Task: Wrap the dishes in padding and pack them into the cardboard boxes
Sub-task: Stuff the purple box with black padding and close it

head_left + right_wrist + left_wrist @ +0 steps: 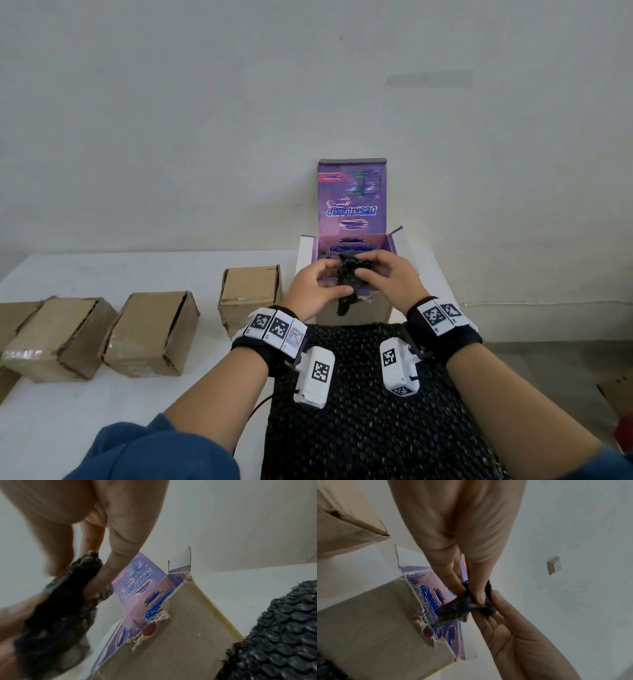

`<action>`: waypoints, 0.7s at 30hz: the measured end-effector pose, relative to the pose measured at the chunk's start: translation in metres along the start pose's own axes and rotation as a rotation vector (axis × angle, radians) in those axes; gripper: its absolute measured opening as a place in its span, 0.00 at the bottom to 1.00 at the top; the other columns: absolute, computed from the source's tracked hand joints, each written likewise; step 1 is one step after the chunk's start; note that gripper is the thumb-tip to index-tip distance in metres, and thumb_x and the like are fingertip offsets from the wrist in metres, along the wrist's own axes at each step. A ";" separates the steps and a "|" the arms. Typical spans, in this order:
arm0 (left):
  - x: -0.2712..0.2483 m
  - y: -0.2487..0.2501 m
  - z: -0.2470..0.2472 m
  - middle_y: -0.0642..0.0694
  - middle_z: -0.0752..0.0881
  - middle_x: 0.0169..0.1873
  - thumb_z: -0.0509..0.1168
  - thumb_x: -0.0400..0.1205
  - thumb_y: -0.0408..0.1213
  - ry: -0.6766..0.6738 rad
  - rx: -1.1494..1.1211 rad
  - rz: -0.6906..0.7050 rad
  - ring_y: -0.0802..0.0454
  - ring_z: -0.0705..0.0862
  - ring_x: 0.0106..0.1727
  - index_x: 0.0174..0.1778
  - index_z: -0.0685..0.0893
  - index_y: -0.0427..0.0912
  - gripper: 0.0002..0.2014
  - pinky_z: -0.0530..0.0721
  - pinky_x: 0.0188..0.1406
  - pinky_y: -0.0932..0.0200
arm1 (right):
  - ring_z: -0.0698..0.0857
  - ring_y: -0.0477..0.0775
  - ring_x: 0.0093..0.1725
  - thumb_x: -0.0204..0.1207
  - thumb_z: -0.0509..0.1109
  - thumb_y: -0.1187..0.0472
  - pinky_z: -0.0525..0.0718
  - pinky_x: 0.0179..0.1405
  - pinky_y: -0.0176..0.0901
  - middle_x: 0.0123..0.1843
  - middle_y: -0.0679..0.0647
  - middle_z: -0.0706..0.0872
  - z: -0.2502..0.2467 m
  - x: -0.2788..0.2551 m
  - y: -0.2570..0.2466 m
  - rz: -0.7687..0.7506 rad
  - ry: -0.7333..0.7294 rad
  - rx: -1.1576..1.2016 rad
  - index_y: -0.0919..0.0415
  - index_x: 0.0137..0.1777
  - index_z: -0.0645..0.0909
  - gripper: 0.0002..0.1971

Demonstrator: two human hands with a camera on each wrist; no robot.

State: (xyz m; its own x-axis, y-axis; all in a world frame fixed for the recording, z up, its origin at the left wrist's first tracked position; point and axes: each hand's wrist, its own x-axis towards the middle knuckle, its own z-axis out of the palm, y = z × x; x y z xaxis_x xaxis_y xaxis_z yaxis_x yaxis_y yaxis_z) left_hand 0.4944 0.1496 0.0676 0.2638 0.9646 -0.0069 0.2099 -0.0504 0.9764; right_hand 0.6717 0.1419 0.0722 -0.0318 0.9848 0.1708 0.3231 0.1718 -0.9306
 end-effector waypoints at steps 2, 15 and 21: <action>0.013 0.000 -0.004 0.50 0.85 0.49 0.76 0.71 0.27 0.038 -0.023 0.006 0.56 0.84 0.47 0.62 0.81 0.38 0.23 0.84 0.47 0.71 | 0.82 0.52 0.64 0.64 0.82 0.63 0.81 0.66 0.47 0.63 0.56 0.81 0.001 0.008 0.003 -0.015 -0.018 -0.045 0.48 0.54 0.83 0.20; 0.059 -0.013 -0.009 0.47 0.82 0.29 0.68 0.78 0.24 0.119 -0.073 0.019 0.64 0.78 0.18 0.54 0.84 0.28 0.09 0.80 0.22 0.71 | 0.84 0.45 0.29 0.73 0.73 0.71 0.87 0.35 0.37 0.41 0.56 0.87 0.016 0.048 0.012 0.013 -0.006 -0.069 0.54 0.50 0.81 0.12; 0.070 -0.014 -0.015 0.42 0.85 0.52 0.59 0.82 0.20 0.022 -0.219 -0.031 0.52 0.86 0.49 0.66 0.80 0.32 0.17 0.87 0.45 0.67 | 0.87 0.54 0.56 0.73 0.74 0.64 0.86 0.56 0.45 0.59 0.59 0.86 0.011 0.063 0.016 0.077 -0.038 0.054 0.58 0.48 0.88 0.06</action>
State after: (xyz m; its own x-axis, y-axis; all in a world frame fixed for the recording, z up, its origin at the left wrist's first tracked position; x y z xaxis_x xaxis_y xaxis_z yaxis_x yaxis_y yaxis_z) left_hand 0.4956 0.2221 0.0566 0.2396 0.9702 -0.0356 0.0072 0.0349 0.9994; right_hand 0.6641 0.2066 0.0646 -0.0453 0.9952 0.0865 0.2748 0.0957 -0.9567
